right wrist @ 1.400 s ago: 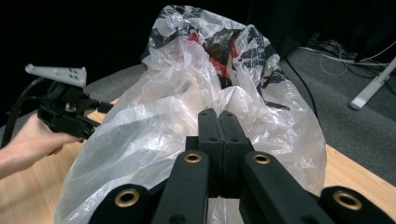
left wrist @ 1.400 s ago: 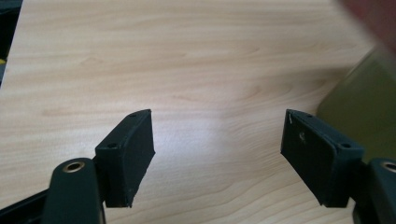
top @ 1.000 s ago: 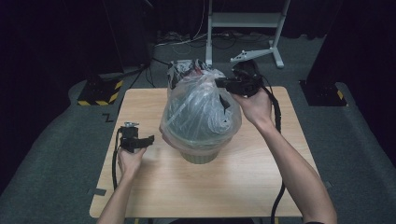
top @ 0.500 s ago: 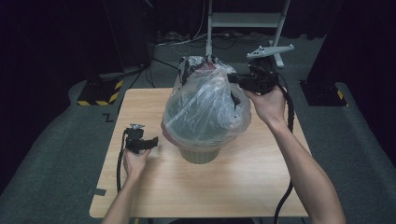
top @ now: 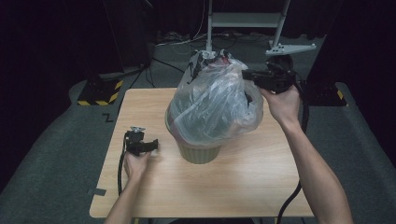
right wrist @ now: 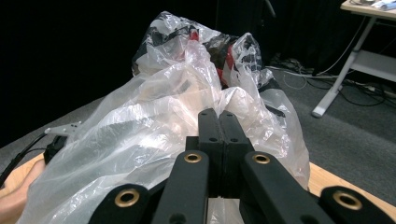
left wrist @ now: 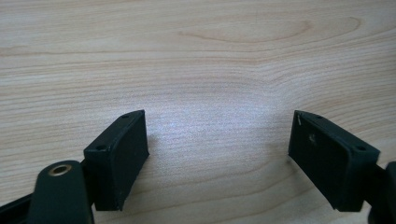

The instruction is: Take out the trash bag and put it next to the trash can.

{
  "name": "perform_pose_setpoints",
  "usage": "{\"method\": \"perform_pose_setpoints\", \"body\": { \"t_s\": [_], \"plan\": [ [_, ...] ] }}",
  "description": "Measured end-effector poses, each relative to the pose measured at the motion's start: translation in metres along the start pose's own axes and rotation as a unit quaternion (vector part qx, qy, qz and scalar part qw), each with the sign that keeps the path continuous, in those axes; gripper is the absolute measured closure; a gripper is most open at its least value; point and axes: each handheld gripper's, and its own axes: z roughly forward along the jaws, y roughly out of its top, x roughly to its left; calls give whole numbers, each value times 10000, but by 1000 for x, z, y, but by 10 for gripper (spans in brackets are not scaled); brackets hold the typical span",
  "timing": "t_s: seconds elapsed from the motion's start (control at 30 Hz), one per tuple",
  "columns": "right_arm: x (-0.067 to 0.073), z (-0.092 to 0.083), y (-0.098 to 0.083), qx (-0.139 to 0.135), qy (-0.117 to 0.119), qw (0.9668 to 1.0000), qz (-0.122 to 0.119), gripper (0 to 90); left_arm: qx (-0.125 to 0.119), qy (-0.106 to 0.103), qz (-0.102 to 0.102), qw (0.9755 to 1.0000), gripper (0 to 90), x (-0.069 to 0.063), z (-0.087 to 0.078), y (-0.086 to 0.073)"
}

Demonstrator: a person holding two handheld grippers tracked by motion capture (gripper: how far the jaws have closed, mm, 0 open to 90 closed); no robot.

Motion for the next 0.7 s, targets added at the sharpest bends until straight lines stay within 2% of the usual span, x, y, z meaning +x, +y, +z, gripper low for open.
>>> {"method": "perform_pose_setpoints", "body": {
  "t_s": [0.17,0.47,0.7],
  "plan": [
    [-8,-8,-3,-25,-110,9999,28,900,-69,125,155,9998,204,-4,1,-3],
    [-20,-22,-8,-38,-340,9994,87,900,-222,130,154,9996,183,-4,3,-6],
    [-30,-31,-16,-88,-507,9985,200,900,-224,138,155,9995,180,-4,3,-6]
  ]
}}
